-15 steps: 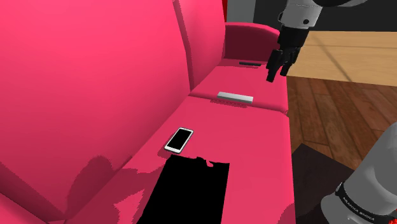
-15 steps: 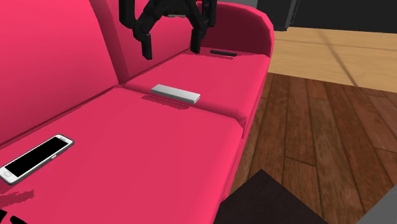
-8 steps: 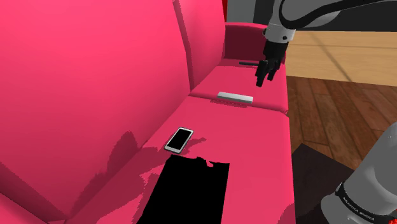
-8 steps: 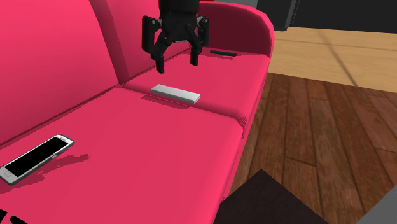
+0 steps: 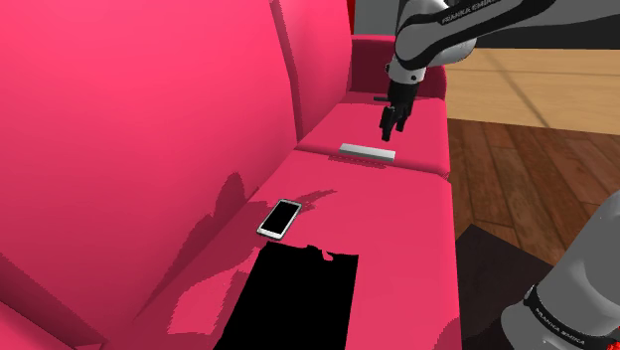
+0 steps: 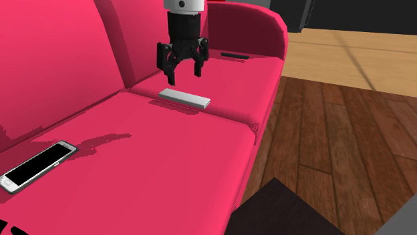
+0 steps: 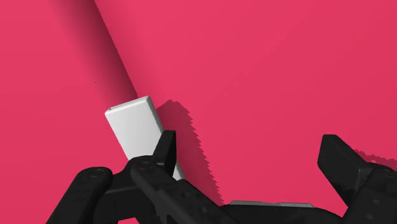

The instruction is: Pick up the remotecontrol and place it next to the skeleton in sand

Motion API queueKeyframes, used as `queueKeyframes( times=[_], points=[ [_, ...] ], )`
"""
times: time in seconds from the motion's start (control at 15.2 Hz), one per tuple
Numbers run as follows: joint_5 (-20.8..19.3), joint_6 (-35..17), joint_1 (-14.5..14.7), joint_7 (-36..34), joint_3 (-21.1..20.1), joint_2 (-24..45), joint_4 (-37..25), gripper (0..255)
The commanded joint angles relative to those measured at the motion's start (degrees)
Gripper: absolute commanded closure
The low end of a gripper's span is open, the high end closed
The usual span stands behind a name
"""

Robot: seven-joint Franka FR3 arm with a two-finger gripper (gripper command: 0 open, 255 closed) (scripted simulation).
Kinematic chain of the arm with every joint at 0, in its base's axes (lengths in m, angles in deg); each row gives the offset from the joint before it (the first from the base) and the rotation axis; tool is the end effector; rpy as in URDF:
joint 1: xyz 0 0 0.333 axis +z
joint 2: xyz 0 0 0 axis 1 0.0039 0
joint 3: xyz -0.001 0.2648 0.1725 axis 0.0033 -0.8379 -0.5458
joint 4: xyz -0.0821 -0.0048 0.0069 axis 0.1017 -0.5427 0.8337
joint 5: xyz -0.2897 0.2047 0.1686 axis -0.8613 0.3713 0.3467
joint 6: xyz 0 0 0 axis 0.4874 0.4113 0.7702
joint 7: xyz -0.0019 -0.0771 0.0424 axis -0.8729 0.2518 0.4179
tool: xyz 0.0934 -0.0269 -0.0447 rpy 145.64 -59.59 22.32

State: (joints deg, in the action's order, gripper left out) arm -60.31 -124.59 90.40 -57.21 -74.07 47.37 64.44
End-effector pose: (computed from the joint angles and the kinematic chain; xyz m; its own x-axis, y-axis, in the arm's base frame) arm 0.4970 -0.0849 0.4677 0.9871 0.1527 0.0472 0.1548 -0.9869 -0.0442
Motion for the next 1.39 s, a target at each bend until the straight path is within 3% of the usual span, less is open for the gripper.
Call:
queueKeyframes(
  times=[0.0,0.79,1.32],
  points=[
    [0.6,-1.1,-0.1,2.6,0.8,4.8,-3.3,0],
    [4.7,-2.7,-3.2,14.4,1.1,32.6,-27.2,0],
    [5.5,-7.5,-3.3,14.9,0.8,35.2,-24.9,0]
  ],
)
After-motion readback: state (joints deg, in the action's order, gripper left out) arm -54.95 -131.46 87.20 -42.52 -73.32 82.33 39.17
